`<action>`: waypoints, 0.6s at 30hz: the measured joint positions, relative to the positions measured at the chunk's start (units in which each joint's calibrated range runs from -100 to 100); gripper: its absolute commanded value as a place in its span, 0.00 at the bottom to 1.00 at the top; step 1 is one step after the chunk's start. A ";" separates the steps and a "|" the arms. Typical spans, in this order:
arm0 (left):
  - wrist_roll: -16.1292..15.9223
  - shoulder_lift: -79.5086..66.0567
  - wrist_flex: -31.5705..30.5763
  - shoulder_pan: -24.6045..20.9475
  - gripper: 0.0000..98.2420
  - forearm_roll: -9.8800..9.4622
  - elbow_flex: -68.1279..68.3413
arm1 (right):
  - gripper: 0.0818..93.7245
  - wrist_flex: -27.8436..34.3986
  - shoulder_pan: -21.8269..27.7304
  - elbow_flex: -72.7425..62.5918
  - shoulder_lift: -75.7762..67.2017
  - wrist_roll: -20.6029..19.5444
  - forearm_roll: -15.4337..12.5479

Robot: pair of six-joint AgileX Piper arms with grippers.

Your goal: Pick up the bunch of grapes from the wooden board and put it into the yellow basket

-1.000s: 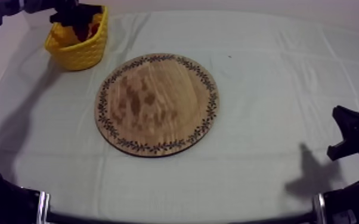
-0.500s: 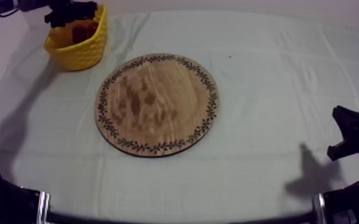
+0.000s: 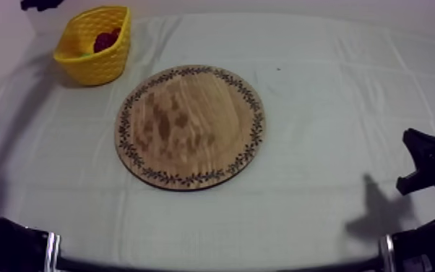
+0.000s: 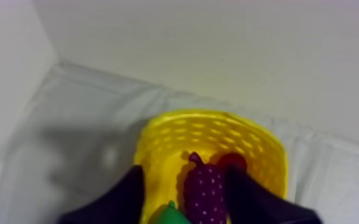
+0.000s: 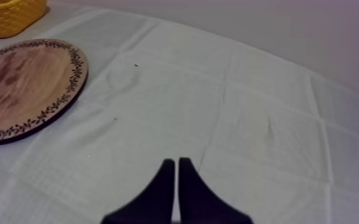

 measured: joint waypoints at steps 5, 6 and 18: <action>-0.96 -12.01 -0.24 -1.21 0.19 0.26 6.86 | 0.00 0.00 0.00 0.00 0.00 0.00 0.00; -1.18 -14.62 -0.61 -1.47 0.18 0.32 8.50 | 0.00 0.00 0.00 0.00 0.00 0.00 0.00; -3.81 -44.80 -7.41 -4.99 0.02 0.97 32.04 | 0.00 0.00 0.00 0.00 0.00 0.00 0.00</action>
